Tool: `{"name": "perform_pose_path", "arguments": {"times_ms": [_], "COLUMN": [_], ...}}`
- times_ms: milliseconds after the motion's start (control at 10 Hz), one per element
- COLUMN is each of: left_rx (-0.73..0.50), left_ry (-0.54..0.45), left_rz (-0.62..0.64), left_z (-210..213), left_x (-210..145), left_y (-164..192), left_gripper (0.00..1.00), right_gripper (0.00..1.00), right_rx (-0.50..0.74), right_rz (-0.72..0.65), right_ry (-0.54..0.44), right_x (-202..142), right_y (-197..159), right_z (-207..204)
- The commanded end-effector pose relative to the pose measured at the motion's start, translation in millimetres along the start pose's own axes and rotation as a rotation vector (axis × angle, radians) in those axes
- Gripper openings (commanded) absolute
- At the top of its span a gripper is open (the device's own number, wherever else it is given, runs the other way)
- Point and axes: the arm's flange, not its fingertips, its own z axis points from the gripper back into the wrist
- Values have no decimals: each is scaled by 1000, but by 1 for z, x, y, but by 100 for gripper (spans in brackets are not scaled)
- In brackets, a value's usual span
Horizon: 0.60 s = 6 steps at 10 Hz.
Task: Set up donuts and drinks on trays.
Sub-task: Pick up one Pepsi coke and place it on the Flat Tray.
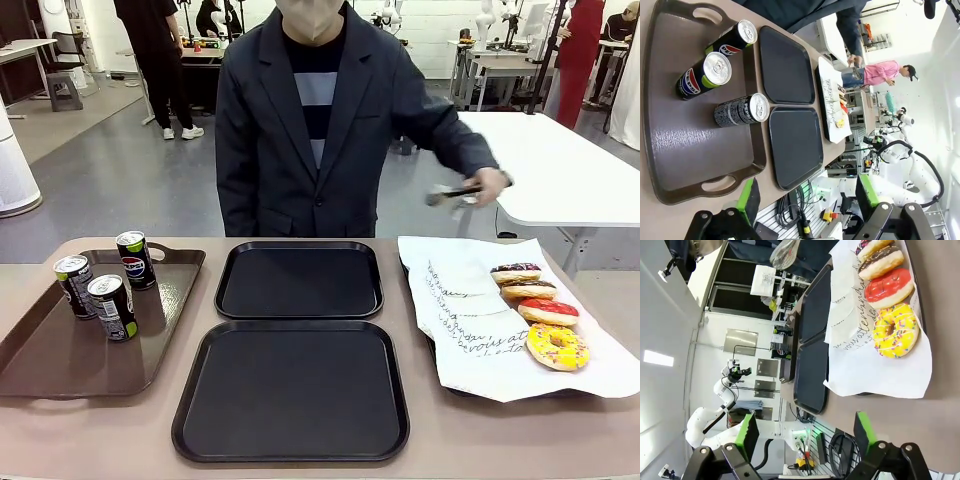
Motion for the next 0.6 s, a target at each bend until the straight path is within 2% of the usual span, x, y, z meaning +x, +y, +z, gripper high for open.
{"name": "perform_pose_path", "arguments": {"times_ms": [0,500], "left_rx": [-11,-11], "left_ry": [-9,-9], "left_rz": [4,4], "left_z": [1,1], "left_x": [-1,-1], "left_y": [1,1], "left_gripper": [100,100], "right_gripper": [100,100], "right_rx": [10,10], "right_rz": [11,11], "right_ry": [-10,-10], "right_x": [-1,-1], "right_y": [-1,-1], "right_z": [2,2]}}
